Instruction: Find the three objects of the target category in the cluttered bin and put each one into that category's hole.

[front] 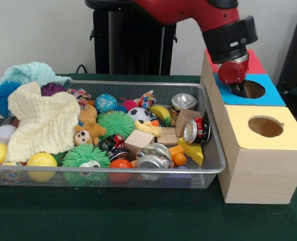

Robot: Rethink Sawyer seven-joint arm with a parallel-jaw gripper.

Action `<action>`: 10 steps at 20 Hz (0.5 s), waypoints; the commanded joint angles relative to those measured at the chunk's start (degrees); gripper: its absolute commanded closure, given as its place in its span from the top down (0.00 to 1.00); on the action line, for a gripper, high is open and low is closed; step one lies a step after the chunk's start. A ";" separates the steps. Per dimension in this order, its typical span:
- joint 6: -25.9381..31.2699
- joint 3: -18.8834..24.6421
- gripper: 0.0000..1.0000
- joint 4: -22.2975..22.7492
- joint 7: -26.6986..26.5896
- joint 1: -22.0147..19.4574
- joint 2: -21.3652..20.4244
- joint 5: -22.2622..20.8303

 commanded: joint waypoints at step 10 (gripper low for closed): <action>-33.49 -55.49 1.00 -16.90 -35.55 37.26 3.36 16.85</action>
